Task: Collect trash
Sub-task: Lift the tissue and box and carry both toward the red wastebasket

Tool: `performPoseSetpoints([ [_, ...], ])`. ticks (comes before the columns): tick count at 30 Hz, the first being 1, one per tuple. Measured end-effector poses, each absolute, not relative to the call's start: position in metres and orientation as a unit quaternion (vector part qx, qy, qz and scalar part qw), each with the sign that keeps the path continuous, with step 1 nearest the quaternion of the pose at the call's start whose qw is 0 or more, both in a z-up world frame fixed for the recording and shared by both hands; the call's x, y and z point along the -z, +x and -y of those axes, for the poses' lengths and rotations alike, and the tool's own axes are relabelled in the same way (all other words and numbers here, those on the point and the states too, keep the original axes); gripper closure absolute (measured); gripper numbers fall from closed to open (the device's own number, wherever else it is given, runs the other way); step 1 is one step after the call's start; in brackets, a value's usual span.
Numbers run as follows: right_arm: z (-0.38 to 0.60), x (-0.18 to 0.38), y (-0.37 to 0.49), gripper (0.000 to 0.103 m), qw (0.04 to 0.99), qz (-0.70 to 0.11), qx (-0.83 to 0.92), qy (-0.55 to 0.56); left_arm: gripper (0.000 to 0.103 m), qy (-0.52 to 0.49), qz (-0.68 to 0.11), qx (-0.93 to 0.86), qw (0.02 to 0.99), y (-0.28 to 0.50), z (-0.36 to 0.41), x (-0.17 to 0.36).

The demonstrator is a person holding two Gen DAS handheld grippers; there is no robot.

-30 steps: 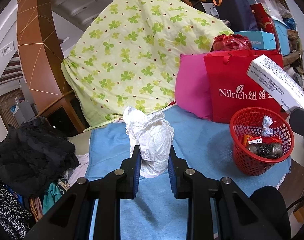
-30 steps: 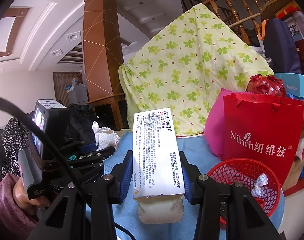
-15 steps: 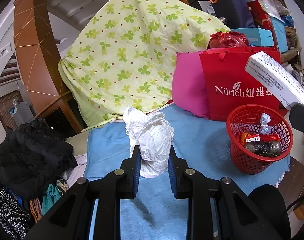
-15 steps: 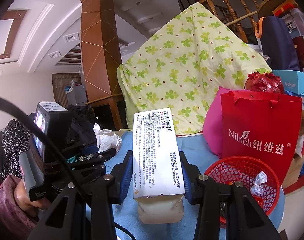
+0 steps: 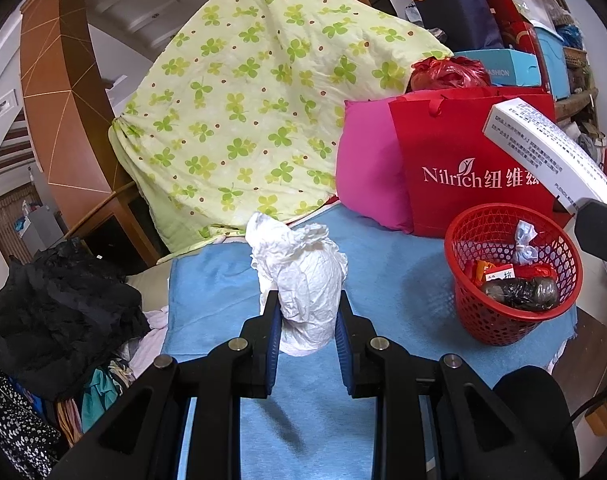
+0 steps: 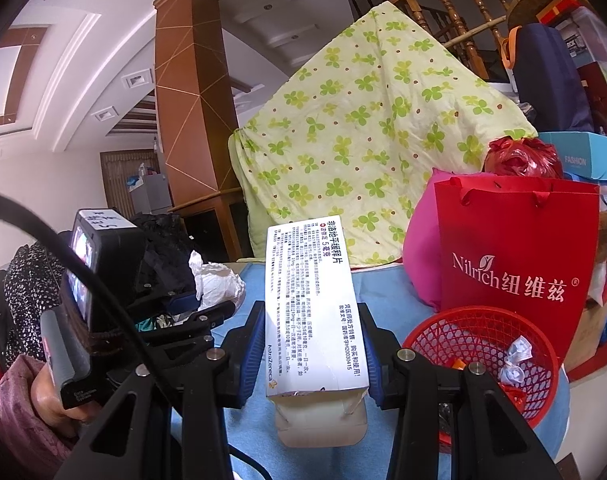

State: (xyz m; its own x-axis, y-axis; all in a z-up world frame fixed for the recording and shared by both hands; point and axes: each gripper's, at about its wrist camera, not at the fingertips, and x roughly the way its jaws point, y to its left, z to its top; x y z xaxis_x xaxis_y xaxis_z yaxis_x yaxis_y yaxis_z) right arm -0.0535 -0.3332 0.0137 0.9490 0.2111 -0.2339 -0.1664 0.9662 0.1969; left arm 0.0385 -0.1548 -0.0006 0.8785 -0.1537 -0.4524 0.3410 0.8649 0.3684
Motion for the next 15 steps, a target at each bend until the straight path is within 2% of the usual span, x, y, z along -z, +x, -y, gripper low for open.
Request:
performPoseSetpoints([
  [15,0.3370,-0.0109,-0.0526,0.057,0.982,-0.131,-0.095,0.097,0.076,0.226,-0.210,0.132,0.942,0.0387,0.1580,0.0018],
])
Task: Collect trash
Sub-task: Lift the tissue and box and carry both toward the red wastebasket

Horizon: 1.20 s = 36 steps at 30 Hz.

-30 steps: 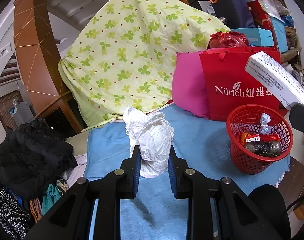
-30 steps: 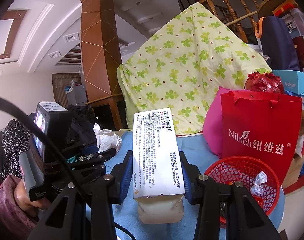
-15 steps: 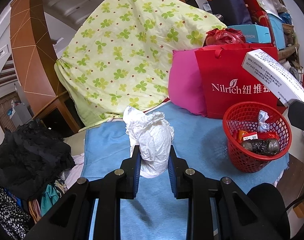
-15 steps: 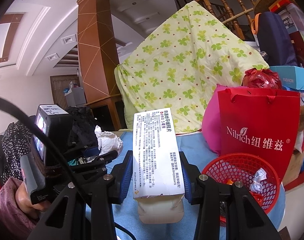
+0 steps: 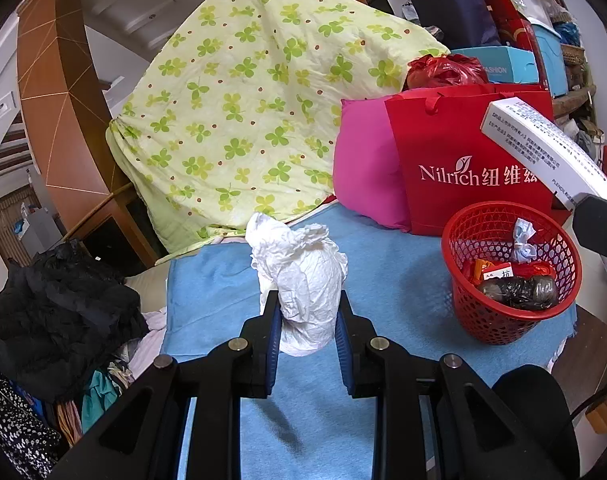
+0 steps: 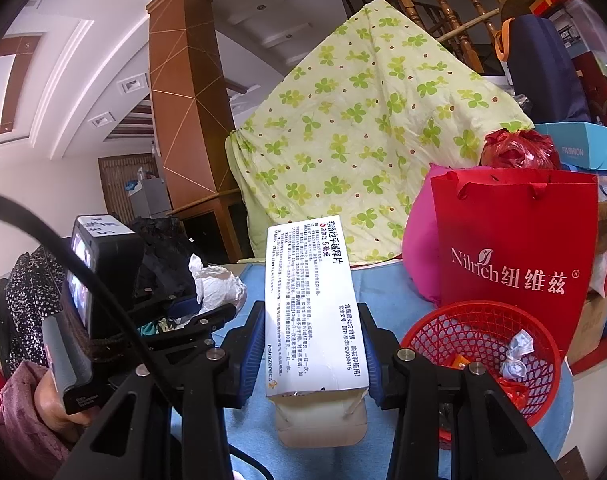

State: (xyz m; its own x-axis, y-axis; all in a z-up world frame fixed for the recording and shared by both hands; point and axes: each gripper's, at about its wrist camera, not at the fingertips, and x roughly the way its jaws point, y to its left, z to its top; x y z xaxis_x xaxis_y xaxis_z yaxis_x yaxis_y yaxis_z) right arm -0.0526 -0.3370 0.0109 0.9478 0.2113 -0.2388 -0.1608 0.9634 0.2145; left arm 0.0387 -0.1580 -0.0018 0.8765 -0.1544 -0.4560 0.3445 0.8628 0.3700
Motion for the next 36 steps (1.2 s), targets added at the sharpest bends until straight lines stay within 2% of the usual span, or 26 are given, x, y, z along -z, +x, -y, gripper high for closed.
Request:
performPoseSetpoints([
  [36,0.334,-0.007,-0.056,0.057,0.977,-0.143,-0.085,0.134,0.076,0.239,-0.221,0.149,0.934,0.050,0.155,0.016],
])
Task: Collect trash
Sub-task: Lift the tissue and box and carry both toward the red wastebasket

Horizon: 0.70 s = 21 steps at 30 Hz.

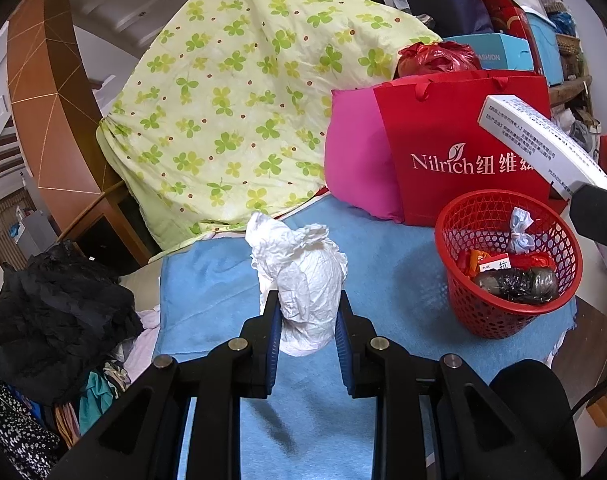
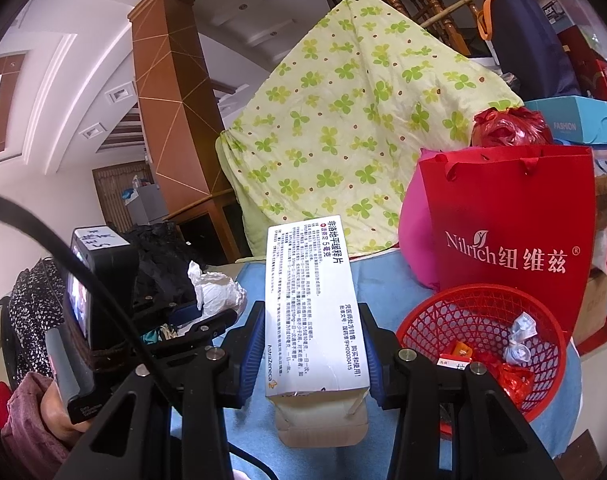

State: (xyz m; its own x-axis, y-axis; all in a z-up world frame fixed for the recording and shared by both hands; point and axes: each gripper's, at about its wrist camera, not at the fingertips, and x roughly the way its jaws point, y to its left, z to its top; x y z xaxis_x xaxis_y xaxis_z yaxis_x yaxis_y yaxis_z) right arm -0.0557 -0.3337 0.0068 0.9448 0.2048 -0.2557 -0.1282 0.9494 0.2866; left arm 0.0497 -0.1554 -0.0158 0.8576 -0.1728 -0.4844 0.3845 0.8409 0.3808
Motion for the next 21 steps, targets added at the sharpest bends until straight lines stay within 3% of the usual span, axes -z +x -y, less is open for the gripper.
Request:
performPoseSetpoints([
  [21,0.352,0.004,-0.059,0.057,0.973,-0.146,-0.076,0.163,0.075,0.266,-0.234,0.165,0.920,0.051,0.172,0.026],
])
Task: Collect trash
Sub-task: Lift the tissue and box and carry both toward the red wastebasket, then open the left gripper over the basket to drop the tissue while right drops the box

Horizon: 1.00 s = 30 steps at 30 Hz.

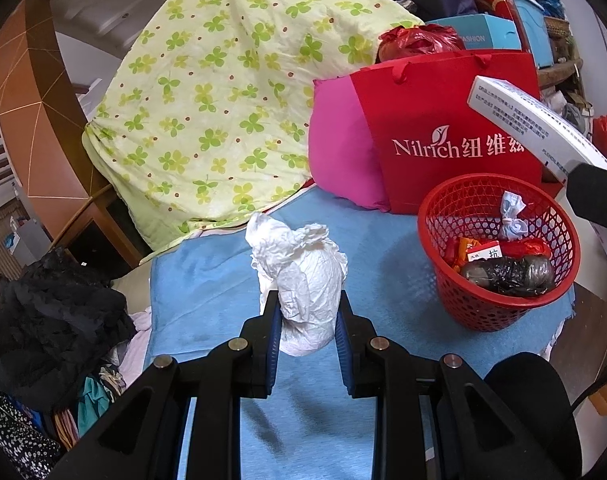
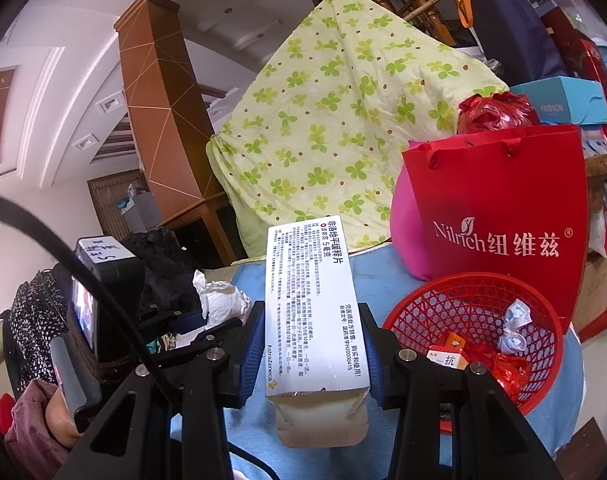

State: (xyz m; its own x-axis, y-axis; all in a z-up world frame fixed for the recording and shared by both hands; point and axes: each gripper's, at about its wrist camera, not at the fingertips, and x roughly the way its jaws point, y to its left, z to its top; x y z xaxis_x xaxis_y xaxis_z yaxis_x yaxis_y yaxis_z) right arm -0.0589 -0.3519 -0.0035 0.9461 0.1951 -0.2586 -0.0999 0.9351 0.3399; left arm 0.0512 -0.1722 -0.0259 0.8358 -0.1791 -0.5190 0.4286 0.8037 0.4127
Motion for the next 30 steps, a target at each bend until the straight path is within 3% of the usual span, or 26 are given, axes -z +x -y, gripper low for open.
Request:
performPoseSetpoints([
  [30,0.441,0.051,-0.063,0.057,0.956,-0.159,-0.011,0.245,0.075,0.341,-0.237,0.228,0.881,0.050,0.264,0.060],
])
